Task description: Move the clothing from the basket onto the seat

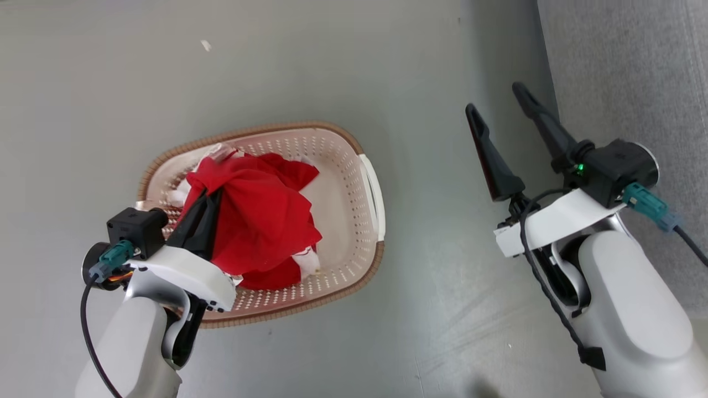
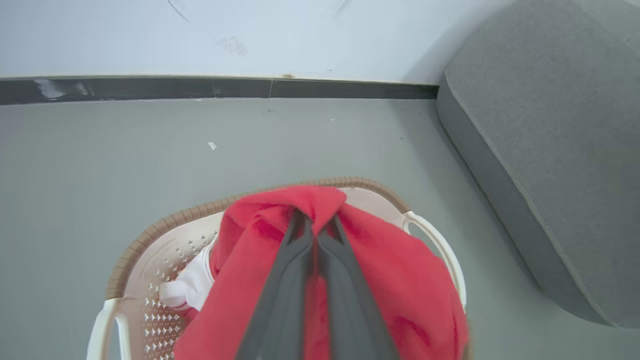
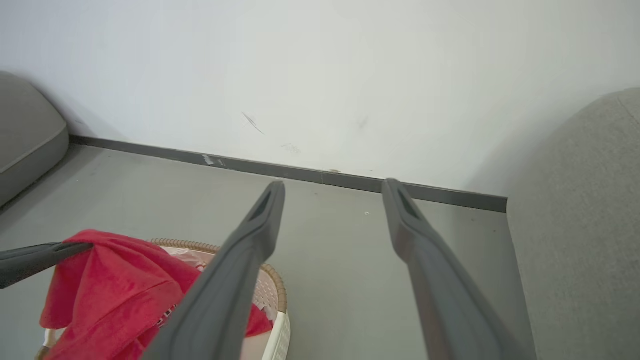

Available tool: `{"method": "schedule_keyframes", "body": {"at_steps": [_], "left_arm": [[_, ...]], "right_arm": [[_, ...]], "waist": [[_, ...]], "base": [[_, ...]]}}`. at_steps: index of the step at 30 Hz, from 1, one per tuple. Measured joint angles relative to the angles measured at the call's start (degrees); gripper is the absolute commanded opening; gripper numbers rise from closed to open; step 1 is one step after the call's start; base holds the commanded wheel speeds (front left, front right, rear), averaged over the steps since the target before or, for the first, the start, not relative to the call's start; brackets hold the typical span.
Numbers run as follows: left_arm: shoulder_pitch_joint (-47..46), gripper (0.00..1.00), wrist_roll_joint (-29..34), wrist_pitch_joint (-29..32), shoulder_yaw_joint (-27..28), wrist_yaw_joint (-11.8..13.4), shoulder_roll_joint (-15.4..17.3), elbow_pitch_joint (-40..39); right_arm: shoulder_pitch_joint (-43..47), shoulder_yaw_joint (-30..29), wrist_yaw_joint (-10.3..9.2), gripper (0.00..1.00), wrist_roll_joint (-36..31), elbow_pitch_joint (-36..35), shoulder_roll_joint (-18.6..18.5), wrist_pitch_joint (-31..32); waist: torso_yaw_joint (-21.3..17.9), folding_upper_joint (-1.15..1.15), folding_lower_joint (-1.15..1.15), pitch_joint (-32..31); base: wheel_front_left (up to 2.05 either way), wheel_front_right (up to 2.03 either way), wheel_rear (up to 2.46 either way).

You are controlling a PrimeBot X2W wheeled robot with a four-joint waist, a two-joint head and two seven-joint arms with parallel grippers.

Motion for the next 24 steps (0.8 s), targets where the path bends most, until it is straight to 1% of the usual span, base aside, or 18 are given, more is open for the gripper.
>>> {"method": "schedule_keyframes", "body": {"at_steps": [4, 5, 9, 14, 15, 16, 17, 24], "left_arm": [[1.2, 0.0, 0.0, -0.4, -1.4, -0.4, 0.1, -2.8], [1.2, 0.0, 0.0, -0.4, -1.4, -0.4, 0.1, -2.8], [2.4, 0.0, 0.0, -0.1, -3.2, -0.7, 0.0, -5.7], [3.7, 0.0, 0.0, 1.4, -5.0, -0.9, 0.0, -8.3], [3.7, 0.0, 0.0, 1.4, -5.0, -0.9, 0.0, -8.3], [3.9, 0.0, 0.0, 2.3, -5.7, -0.9, 0.1, -9.4], [3.9, 0.0, 0.0, 2.3, -5.7, -0.9, 0.1, -9.4], [4.7, 0.0, -0.1, 5.7, -8.9, -1.2, 0.1, -12.7]], "right_arm": [[1.7, 1.7, 0.0, 1.0, -0.6, 0.2, -0.8, 0.0], [1.7, 1.7, 0.0, 1.0, -0.6, 0.2, -0.8, 0.0], [3.1, 5.8, 0.0, 1.0, -1.1, 0.3, -1.4, 0.0], [4.6, 10.6, 0.0, 1.0, -1.1, 0.3, -1.6, 0.0], [4.6, 10.6, 0.0, 1.0, -1.1, 0.3, -1.6, 0.0], [5.5, 12.2, 0.0, 1.0, -1.1, 0.5, -1.7, 0.0], [5.5, 12.2, 0.0, 1.0, -1.1, 0.5, -1.7, 0.0], [7.2, 18.4, 0.0, 1.0, -0.4, 1.0, -2.6, 0.0]], "waist": [[1.6, 0.0, 0.0, -3.7], [1.6, 0.0, 0.0, -3.7], [3.1, 0.0, 0.0, -7.6], [4.4, 0.0, 0.0, -11.5], [4.4, 0.0, 0.0, -11.5], [4.9, 0.0, 0.0, -13.1], [4.9, 0.0, 0.0, -13.1], [6.4, 0.0, 0.0, -18.0]], "base": [[0.0, 0.0, 0.0], [0.0, 0.0, 0.0], [0.0, 0.0, 0.0], [0.0, 0.0, 0.0], [0.0, 0.0, 0.0], [0.0, 0.0, 0.0], [0.0, 0.0, 0.0], [0.0, 0.0, 0.0]]}}
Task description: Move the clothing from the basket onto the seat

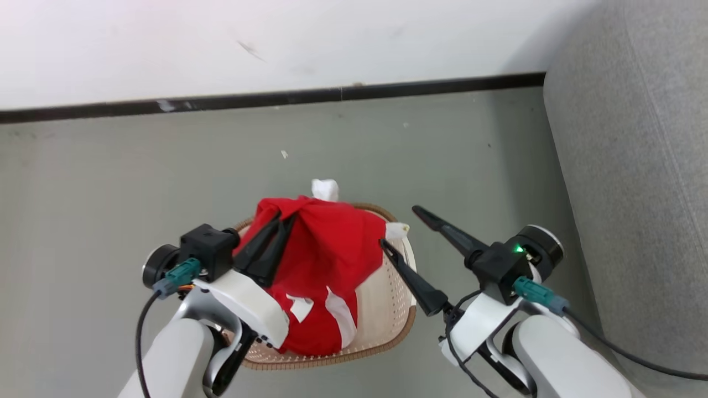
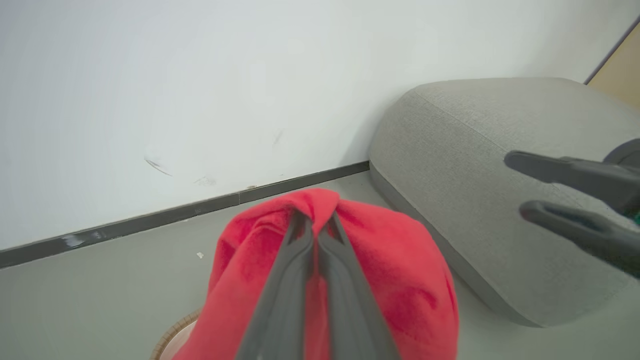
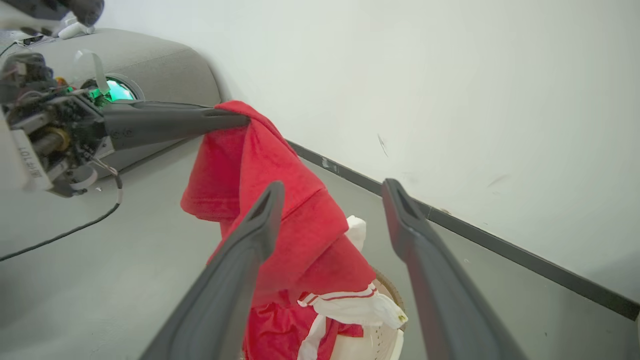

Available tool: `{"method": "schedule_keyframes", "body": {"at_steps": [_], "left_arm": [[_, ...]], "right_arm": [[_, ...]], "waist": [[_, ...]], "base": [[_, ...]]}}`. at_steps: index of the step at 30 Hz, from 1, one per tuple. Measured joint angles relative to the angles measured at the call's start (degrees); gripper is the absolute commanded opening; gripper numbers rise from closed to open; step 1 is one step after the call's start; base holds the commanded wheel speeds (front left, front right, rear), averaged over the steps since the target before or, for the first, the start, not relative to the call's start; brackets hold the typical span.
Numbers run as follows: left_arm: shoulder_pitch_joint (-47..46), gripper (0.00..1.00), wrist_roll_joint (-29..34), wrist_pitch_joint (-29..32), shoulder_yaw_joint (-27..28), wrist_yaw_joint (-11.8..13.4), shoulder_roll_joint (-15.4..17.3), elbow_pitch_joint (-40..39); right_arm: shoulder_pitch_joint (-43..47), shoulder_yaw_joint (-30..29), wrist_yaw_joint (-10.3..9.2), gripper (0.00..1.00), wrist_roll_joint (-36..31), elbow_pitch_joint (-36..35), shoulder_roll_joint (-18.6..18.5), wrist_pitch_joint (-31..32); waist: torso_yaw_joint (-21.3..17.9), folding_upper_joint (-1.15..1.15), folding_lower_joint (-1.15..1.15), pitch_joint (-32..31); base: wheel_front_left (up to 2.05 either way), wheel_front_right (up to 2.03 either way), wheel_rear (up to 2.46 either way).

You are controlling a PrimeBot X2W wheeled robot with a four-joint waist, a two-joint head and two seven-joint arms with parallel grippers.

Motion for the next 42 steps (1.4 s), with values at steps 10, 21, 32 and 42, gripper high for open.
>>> {"method": "schedule_keyframes", "body": {"at_steps": [10, 21, 32, 42], "left_arm": [[0.1, 0.0, 0.0, 5.1, -3.8, -0.3, 0.2, -5.0], [2.2, 0.0, -2.2, 10.2, -8.7, -0.4, 0.4, -11.5], [3.3, 0.0, -5.3, 14.2, -11.8, -0.4, 1.6, -19.4], [3.4, 0.0, -7.5, 16.4, -11.9, -0.4, 1.6, -25.1]], "right_arm": [[0.4, 5.2, 0.0, 1.0, 1.5, 1.1, -1.0, 0.0], [1.1, 8.0, 0.0, 1.0, 2.9, 1.7, -2.2, 0.0], [1.6, 8.7, 0.0, 1.0, 4.6, 3.0, -4.5, 0.0], [4.1, 10.7, 0.01, 0.57, 8.2, 4.8, -4.9, 0.0]], "waist": [[1.5, 0.0, 0.0, -5.8], [2.8, 0.0, 0.0, -10.4], [4.4, 0.0, 0.0, -13.2], [6.0, 0.0, 0.0, -14.4]], "base": [[0.0, 0.0, 0.0], [0.0, 0.0, 0.0], [0.0, 0.0, 0.0], [0.0, 0.0, 0.0]]}}
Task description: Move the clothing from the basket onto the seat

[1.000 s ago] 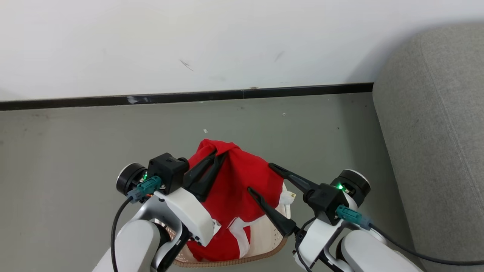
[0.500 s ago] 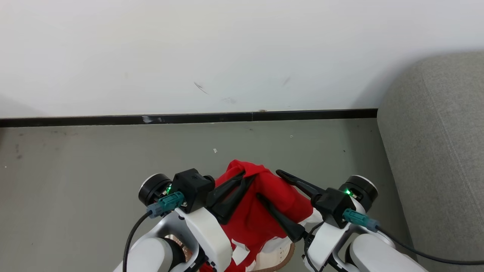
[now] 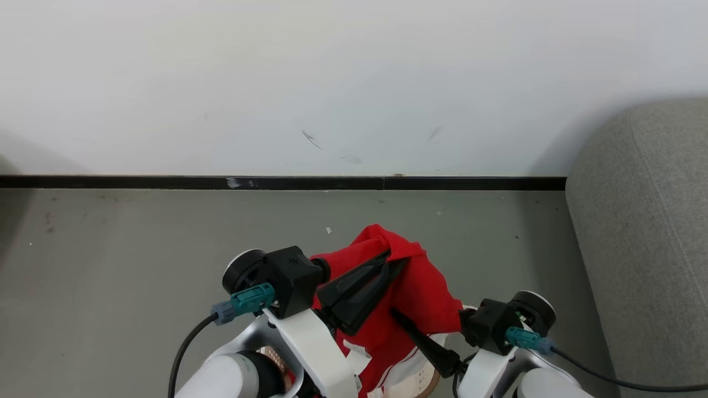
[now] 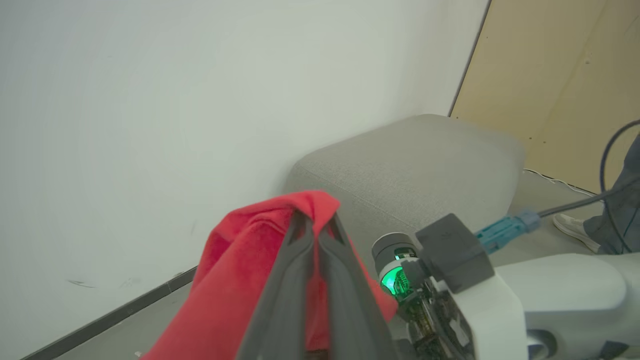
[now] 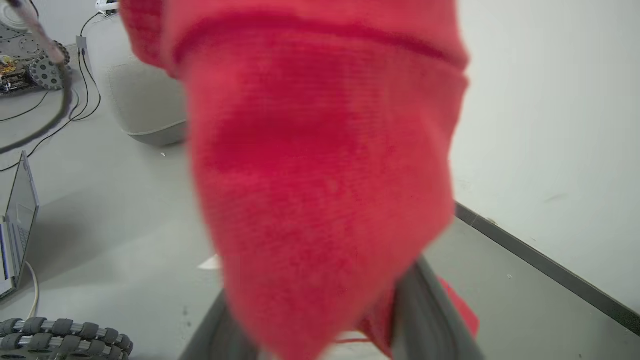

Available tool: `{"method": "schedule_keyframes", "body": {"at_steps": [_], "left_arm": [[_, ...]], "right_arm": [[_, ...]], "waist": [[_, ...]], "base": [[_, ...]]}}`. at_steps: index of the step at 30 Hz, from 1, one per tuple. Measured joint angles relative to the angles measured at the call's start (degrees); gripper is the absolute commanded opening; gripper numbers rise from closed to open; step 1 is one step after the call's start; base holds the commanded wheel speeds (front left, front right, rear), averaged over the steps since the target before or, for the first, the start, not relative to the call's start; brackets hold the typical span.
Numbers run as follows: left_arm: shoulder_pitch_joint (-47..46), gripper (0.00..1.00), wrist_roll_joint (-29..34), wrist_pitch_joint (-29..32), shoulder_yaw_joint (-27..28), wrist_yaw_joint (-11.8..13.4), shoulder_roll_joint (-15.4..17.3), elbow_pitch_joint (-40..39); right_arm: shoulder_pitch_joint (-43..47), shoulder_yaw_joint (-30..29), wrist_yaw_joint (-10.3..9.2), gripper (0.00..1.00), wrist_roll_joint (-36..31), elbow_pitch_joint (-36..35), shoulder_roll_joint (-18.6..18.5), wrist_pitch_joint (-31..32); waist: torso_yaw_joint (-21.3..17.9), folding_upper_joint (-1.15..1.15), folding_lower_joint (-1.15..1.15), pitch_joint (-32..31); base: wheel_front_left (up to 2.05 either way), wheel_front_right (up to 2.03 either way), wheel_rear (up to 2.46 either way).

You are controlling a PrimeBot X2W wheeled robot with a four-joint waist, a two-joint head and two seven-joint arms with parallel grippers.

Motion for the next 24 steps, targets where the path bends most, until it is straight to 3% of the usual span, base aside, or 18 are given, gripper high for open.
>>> {"method": "schedule_keyframes", "body": {"at_steps": [3, 4, 5, 11, 13, 16, 19, 20, 21, 22, 23, 24], "left_arm": [[0.0, 0.0, -2.1, 0.9, -0.2, 0.0, -0.2, -1.1], [0.0, 0.0, -2.2, 1.2, -0.2, 0.0, -0.2, -1.4], [0.0, 0.0, -2.2, 1.4, -0.2, 0.0, -0.2, -1.6], [1.0, 0.0, -2.9, 2.0, 1.5, 0.7, 0.1, -2.3], [1.5, 0.2, -3.1, 2.3, 2.2, 1.1, 0.4, -2.4], [1.5, 0.13, -3.1, 2.3, 3.0, 1.6, 0.8, -2.3], [2.3, 0.18, -3.1, 2.3, 3.7, 2.1, 1.5, -2.3], [2.6, 0.3, -3.1, 2.4, 3.7, 2.1, 1.6, -2.3], [2.7, 0.49, -3.1, 2.5, 3.8, 2.1, 1.7, -2.3], [2.8, 0.85, -3.1, 2.5, 4.1, 2.5, 1.9, -2.3], [2.8, 1.0, -3.1, 2.5, 4.1, 2.5, 1.9, -2.3], [2.9, 1.0, -3.1, 2.5, 4.5, 2.5, 2.1, -2.2]], "right_arm": [[0.3, 0.0, 0.0, 0.33, 0.7, 0.0, 0.0, 0.0], [0.4, 0.0, 0.0, 0.1, 0.9, 0.0, 0.0, 0.0], [0.3, 0.0, -0.01, 0.0, 1.1, -0.1, 0.0, 0.0], [0.3, 0.4, 0.0, 0.0, 1.9, -0.4, 0.0, 0.0], [0.3, 0.5, 0.0, 0.0, 2.1, -0.5, 0.0, 0.0], [0.3, 0.6, 0.0, 0.0, 2.9, -0.9, 0.0, 0.0], [0.3, 0.7, 0.0, 0.0, 3.3, -1.4, 0.0, 0.0], [0.3, 0.7, -0.01, 0.0, 3.5, -1.6, 0.0, 0.0], [0.3, 0.7, 0.0, 0.0, 3.5, -1.6, 0.0, 0.0], [0.3, 0.7, 0.0, 0.0, 3.5, -1.8, -0.1, 0.0], [0.3, 0.7, 0.0, 0.0, 3.5, -1.8, -0.1, 0.0], [0.3, 0.6, 0.0, 0.0, 3.5, -1.9, -0.2, 0.0]], "waist": [[0.3, 0.0, 0.0, -0.3], [0.4, 0.0, 0.0, -0.4], [0.4, 0.0, 0.0, -0.4], [0.4, 0.0, 0.0, -0.4], [0.3, 0.0, 0.0, -0.3], [0.1, 0.0, 0.0, -0.1], [-0.2, 0.0, 0.0, 0.0], [-0.3, 0.0, 0.0, 0.1], [-0.4, 0.0, 0.0, 0.2], [-0.7, 0.0, 0.0, 0.2], [-0.7, 0.0, 0.0, 0.2], [-0.9, 0.0, 0.0, 0.3]], "base": [[0.0, 0.0, 0.0], [0.0, 0.0, 0.0], [0.0, 0.0, 0.0], [0.0, 0.0, 0.0], [0.0, 0.0, 0.0], [0.0, 0.0, 0.0], [0.0, 0.0, 0.0], [0.0, 0.0, 0.0], [0.0, 0.0, 0.0], [0.0, 0.0, 0.0], [0.0, 0.0, 0.0], [0.0, 0.0, 0.0]]}}
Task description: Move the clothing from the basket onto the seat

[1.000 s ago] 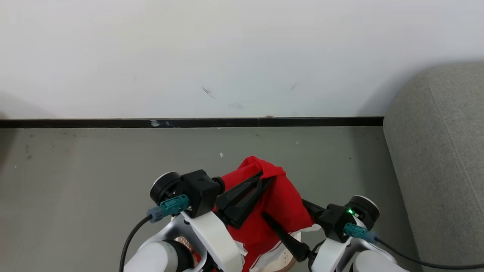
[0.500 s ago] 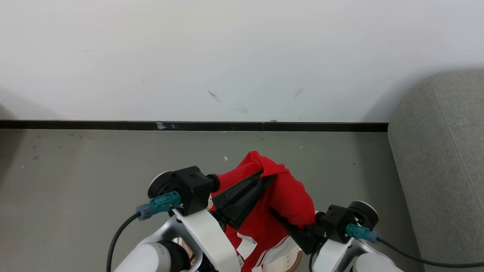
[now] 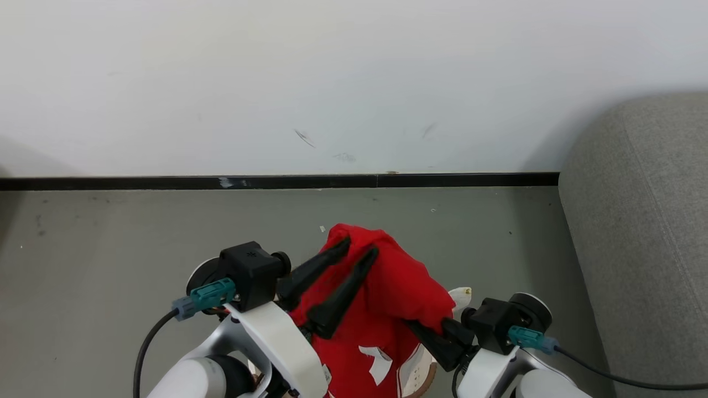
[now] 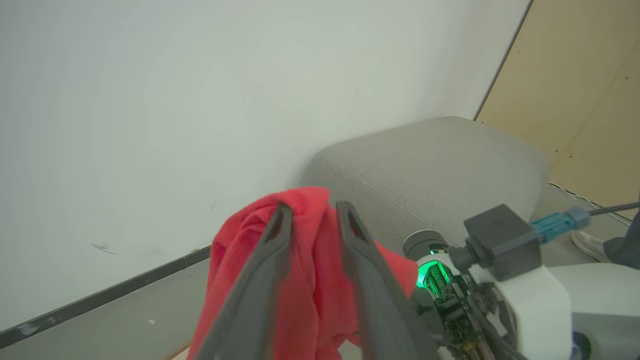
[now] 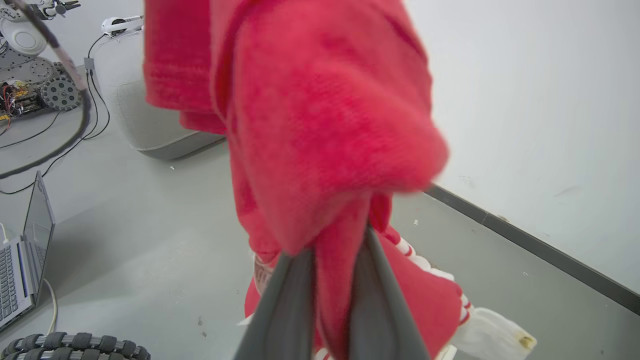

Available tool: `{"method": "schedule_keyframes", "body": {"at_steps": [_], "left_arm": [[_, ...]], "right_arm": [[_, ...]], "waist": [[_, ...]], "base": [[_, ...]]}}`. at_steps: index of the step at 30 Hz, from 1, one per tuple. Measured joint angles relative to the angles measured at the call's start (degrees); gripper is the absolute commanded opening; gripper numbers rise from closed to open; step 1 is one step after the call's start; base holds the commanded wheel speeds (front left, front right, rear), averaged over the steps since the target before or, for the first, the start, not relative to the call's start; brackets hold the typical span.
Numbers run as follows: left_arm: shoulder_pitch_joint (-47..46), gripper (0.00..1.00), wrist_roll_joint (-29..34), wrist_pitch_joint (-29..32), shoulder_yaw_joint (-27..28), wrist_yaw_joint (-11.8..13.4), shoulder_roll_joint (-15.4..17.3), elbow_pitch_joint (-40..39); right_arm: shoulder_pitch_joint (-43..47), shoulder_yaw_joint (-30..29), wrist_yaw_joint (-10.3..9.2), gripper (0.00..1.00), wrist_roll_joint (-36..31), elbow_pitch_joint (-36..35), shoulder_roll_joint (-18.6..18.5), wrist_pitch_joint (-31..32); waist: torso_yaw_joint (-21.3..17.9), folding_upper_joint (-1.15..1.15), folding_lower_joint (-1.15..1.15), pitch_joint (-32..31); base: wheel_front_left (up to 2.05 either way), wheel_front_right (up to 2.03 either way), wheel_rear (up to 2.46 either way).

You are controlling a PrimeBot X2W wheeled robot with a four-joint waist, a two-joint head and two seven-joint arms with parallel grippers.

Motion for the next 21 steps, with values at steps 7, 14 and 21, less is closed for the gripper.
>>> {"method": "schedule_keyframes", "body": {"at_steps": [7, 14, 21], "left_arm": [[1.8, 1.0, 0.0, -1.2, 1.1, 0.0, 0.9, 0.1], [4.0, 1.0, 0.5, -2.6, 1.4, 0.0, 1.8, 0.5], [5.6, 1.0, 1.0, -4.9, 0.8, -0.1, 2.5, 0.2]], "right_arm": [[0.0, -0.2, 0.0, 0.0, 1.0, -0.3, -0.4, 0.0], [0.1, -1.0, -0.01, 0.0, 1.0, -0.6, -1.0, 0.0], [0.2, -2.2, -0.01, 0.0, 1.0, -1.5, -1.5, 0.0]], "waist": [[-1.0, 0.0, 0.0, 0.2], [-2.1, 0.0, 0.0, 0.2], [-3.3, 0.0, 0.0, 0.0]], "base": [[0.0, 0.0, 0.0], [0.0, 0.0, 0.0], [0.0, 0.0, 0.0]]}}
